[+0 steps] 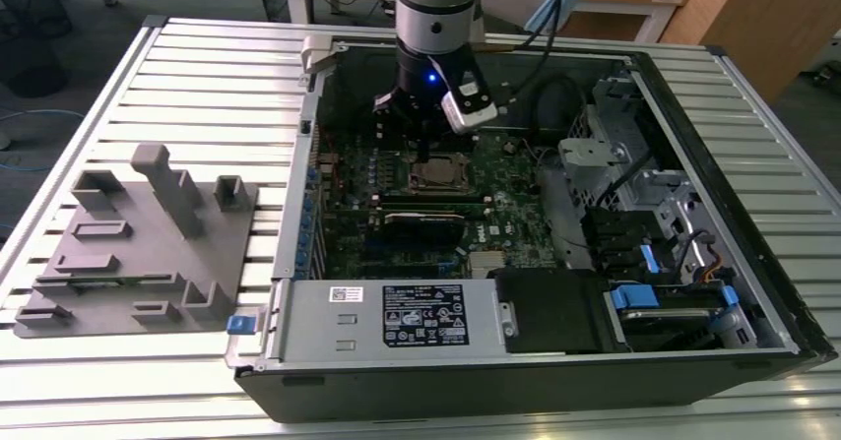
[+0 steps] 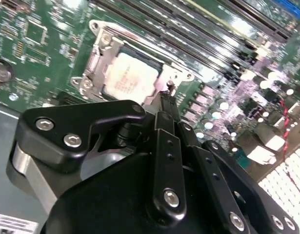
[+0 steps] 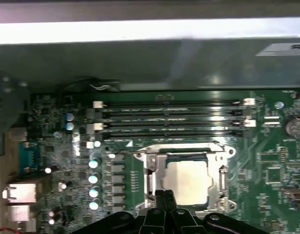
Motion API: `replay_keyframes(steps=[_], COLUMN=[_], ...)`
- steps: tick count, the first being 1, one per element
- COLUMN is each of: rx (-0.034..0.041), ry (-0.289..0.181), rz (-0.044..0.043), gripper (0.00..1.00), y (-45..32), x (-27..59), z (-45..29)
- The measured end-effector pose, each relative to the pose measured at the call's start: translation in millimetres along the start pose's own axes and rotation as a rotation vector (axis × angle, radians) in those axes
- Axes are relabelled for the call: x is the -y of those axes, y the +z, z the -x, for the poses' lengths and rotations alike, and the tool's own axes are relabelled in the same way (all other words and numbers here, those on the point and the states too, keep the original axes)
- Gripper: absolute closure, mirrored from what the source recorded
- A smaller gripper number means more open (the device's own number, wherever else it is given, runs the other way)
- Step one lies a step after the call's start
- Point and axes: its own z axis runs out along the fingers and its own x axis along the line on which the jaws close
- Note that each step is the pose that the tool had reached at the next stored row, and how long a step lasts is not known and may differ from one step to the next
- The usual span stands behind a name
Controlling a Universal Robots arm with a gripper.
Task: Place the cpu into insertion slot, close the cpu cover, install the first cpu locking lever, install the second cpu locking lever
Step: 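Install the first cpu locking lever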
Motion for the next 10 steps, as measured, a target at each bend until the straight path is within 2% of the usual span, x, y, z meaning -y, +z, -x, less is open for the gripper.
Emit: replay_keyframes(steps=[1, 5, 10], rx=[0.0002, -0.0001, 0.0], ry=[0.0, 0.0, 0.0], rz=[0.0001, -0.0001, 0.0003], gripper=[0.89, 0.89, 0.89], y=[0.2, -1.4, -11.3], x=[0.1, 0.1, -0.1], z=[-2.4, -2.5, -2.2])
